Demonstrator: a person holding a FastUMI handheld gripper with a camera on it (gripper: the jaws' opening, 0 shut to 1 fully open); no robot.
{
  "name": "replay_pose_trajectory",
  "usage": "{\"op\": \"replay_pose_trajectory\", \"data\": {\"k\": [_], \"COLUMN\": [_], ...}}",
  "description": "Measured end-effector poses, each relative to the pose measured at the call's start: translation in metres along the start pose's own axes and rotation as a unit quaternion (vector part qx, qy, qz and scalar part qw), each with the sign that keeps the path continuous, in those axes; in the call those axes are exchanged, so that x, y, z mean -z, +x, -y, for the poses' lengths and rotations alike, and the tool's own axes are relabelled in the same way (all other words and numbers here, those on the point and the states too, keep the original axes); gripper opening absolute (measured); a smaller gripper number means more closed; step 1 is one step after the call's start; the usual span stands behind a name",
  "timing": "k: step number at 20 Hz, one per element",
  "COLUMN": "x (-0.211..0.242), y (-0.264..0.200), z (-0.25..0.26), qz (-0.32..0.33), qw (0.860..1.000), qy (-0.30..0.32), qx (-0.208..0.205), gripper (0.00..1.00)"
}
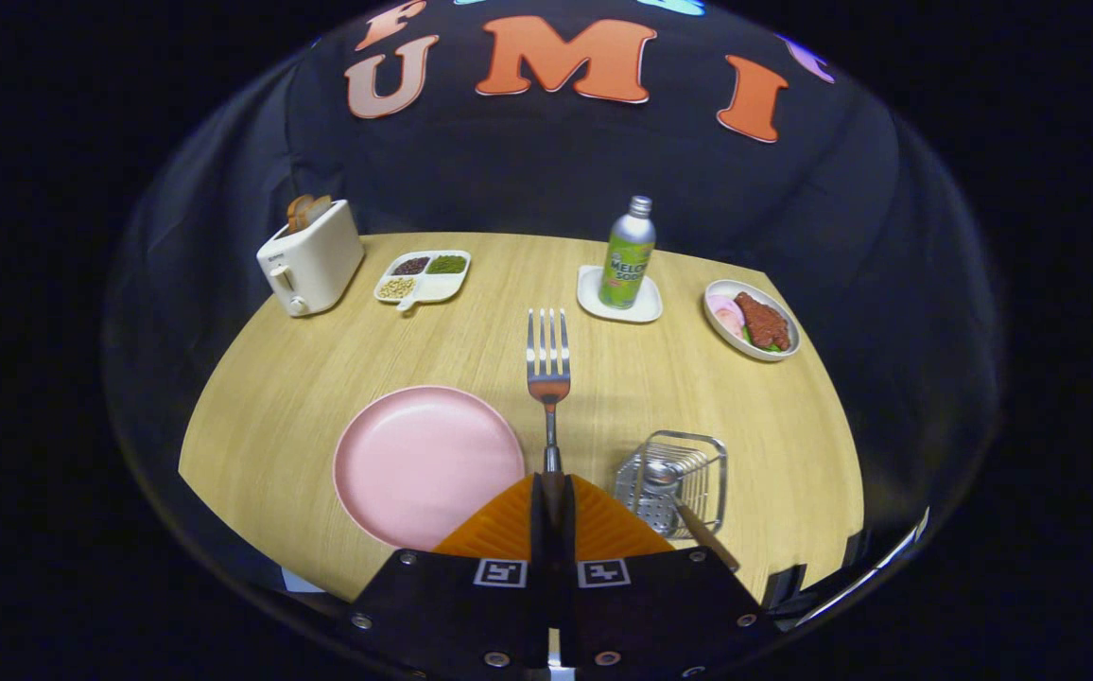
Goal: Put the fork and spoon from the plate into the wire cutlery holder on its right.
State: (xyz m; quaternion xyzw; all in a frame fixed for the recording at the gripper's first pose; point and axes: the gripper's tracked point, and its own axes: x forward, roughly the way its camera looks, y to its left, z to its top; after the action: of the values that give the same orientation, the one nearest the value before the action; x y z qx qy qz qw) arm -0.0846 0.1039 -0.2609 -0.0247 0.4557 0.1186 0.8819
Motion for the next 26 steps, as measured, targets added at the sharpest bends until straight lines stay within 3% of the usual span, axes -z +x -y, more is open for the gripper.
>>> {"op": "replay_pose_trajectory", "data": {"k": [7, 21, 26], "x": [0.017, 0.047, 0.046], "y": [-0.014, -0.014, -0.012], "z": [0.061, 0.079, 0.080], "qz": [-0.045, -0.129, -0.141], "qw": [0.997, 0.988, 0.988], "qy": [0.001, -0.028, -0.028], "qx": [0.059, 0.076, 0.064], "gripper": [0.05, 0.07, 0.09]}}
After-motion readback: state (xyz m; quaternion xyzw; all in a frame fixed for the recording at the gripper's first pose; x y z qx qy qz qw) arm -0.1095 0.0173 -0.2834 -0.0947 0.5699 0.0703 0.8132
